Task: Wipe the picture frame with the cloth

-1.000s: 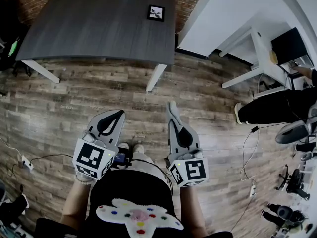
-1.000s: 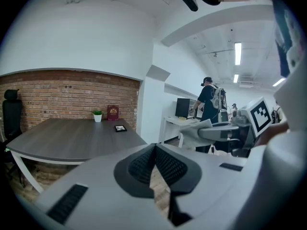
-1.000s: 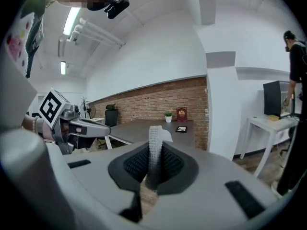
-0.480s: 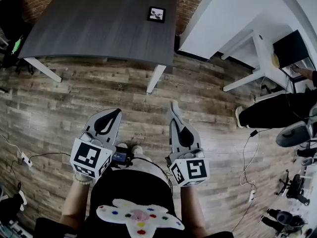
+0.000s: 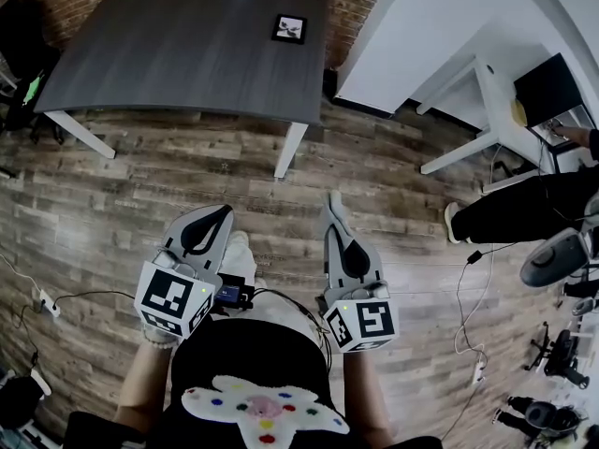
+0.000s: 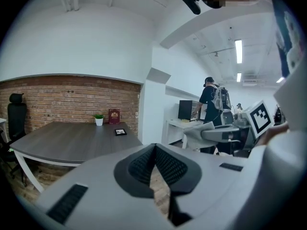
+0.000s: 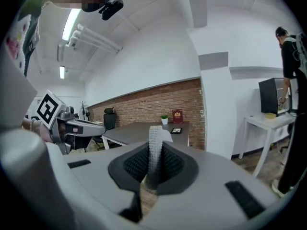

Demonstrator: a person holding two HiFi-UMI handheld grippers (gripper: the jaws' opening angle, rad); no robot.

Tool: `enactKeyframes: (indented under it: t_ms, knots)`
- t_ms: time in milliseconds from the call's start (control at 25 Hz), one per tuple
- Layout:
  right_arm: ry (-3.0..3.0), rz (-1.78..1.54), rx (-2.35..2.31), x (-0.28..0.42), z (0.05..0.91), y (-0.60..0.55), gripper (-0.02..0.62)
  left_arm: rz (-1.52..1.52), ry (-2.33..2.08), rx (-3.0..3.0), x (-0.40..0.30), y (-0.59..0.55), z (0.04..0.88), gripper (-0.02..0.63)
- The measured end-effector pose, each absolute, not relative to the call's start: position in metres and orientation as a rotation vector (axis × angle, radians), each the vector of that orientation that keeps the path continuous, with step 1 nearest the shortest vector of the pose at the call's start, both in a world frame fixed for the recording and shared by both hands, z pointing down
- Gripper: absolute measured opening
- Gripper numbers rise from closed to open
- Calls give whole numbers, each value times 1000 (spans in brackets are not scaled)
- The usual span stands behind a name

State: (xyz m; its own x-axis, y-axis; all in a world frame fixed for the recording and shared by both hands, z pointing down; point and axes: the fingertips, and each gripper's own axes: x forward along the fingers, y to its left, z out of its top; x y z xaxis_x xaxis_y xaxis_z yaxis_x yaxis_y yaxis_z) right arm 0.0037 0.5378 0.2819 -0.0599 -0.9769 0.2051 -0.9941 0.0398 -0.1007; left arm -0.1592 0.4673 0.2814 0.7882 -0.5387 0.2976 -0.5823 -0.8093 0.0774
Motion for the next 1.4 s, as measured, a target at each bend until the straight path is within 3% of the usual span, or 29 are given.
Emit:
enactKeyframes:
  t_ms: [440,1400]
  knots:
    - [-2152,326,2111,24,296,485,25,346,-845,2830,-133,403,293,9]
    - [-2101,431,2103,86,301,197,24,424,-775,2799,-62,114,308,9]
